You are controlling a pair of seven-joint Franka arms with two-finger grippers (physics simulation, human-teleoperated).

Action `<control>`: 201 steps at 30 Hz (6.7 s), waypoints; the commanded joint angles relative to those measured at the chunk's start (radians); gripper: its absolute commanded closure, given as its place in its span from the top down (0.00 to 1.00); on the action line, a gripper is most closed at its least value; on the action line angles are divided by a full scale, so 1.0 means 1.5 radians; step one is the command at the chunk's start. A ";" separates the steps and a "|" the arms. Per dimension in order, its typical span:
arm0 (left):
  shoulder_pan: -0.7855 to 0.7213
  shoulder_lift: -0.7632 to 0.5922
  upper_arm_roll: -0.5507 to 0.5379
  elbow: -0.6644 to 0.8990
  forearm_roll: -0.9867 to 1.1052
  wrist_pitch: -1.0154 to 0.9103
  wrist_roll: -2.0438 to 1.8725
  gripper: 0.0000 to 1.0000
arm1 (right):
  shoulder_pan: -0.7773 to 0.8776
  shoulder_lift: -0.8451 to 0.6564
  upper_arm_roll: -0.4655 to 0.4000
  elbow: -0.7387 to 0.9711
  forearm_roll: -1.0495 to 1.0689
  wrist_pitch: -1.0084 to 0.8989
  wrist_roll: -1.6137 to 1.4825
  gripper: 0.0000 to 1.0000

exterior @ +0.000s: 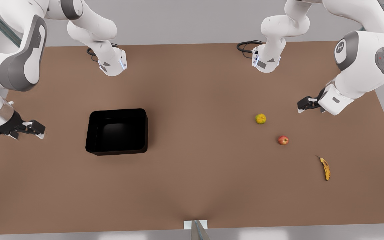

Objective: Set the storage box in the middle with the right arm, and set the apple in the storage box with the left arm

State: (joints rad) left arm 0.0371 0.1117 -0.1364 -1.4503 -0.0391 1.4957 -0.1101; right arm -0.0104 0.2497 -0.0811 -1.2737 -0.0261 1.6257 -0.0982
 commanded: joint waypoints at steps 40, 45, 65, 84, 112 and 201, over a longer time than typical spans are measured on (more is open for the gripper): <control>0.105 0.271 -0.016 -0.445 0.102 0.651 0.008 1.00 | -0.040 -0.048 0.114 -0.551 0.012 0.398 0.125 1.00; 0.116 0.266 -0.030 -0.445 0.102 0.650 0.008 1.00 | -0.056 -0.019 0.114 -0.551 0.004 0.409 0.096 1.00; 0.123 0.270 -0.038 -0.429 0.115 0.664 0.007 0.99 | -0.083 0.041 0.115 -0.586 -0.012 0.475 0.058 0.91; 0.123 0.269 -0.043 -0.430 0.115 0.663 0.007 0.99 | -0.082 0.053 0.115 -0.587 -0.011 0.489 0.058 0.21; 0.128 0.272 -0.043 -0.431 0.115 0.663 0.008 0.99 | -0.117 0.070 0.141 -0.598 -0.011 0.529 0.051 0.21; -0.115 0.071 -0.171 -0.291 0.104 0.370 -0.345 1.00 | -0.088 -0.037 0.102 -0.110 0.041 -0.011 0.033 1.00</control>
State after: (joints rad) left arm -0.1322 0.1829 -0.3538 -1.8868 0.1245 2.0298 -0.5650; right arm -0.1333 0.1892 0.0723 -1.4407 0.0353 1.6079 -0.0616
